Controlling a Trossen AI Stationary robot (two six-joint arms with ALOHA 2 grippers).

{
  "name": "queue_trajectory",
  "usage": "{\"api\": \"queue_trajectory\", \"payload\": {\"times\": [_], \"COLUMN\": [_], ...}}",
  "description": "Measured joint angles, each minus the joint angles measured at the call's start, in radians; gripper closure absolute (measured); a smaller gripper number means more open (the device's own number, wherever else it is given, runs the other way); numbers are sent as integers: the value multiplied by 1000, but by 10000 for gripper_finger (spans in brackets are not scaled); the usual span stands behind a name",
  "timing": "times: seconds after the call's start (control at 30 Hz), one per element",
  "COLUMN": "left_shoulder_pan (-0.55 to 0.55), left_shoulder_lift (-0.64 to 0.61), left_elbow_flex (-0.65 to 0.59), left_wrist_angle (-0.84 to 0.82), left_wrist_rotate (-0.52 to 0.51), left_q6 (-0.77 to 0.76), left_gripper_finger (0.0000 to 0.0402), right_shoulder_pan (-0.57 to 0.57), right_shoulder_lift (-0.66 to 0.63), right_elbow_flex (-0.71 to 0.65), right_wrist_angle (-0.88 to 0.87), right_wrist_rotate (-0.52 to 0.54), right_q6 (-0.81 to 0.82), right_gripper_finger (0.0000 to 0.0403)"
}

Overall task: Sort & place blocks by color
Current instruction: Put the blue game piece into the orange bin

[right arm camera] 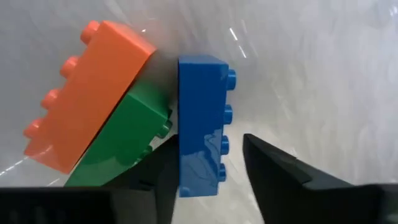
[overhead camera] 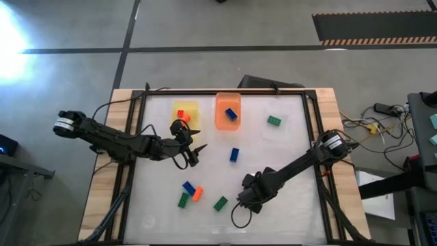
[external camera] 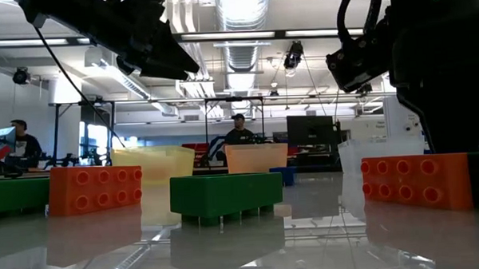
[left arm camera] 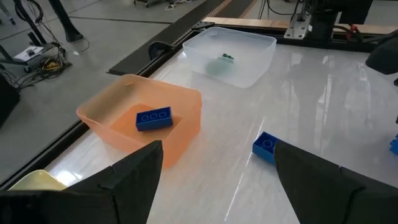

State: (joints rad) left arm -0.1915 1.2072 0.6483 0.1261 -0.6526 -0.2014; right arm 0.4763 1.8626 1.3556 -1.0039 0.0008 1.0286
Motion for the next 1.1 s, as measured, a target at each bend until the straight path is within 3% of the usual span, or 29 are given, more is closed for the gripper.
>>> {"api": "queue_trajectory", "payload": {"times": [0.17,0.47,0.6,0.7,0.9,1.1], "left_shoulder_pan": [0,0,0,0,-1,-1], "left_shoulder_lift": [0,-2,-4,-5,-5,-2], "left_elbow_flex": [0,13,16,15,14,4], "left_wrist_angle": [16,24,42,96,275,376], "left_wrist_rotate": [0,95,106,174,402,451], "left_q6": [1,9,9,45,126,132], "left_gripper_finger": [114,114,114,114,114,114], "right_shoulder_pan": [-8,-19,-19,-19,-19,-21], "right_shoulder_lift": [-2,-75,-156,-222,-360,-476], "right_elbow_flex": [0,-1,-1,-10,-128,-361], "right_wrist_angle": [-16,-117,-128,-104,232,808], "right_wrist_rotate": [1,52,152,284,550,689], "right_q6": [-14,-87,-121,-160,-364,-705], "right_gripper_finger": [324,326,326,326,326,326]}}
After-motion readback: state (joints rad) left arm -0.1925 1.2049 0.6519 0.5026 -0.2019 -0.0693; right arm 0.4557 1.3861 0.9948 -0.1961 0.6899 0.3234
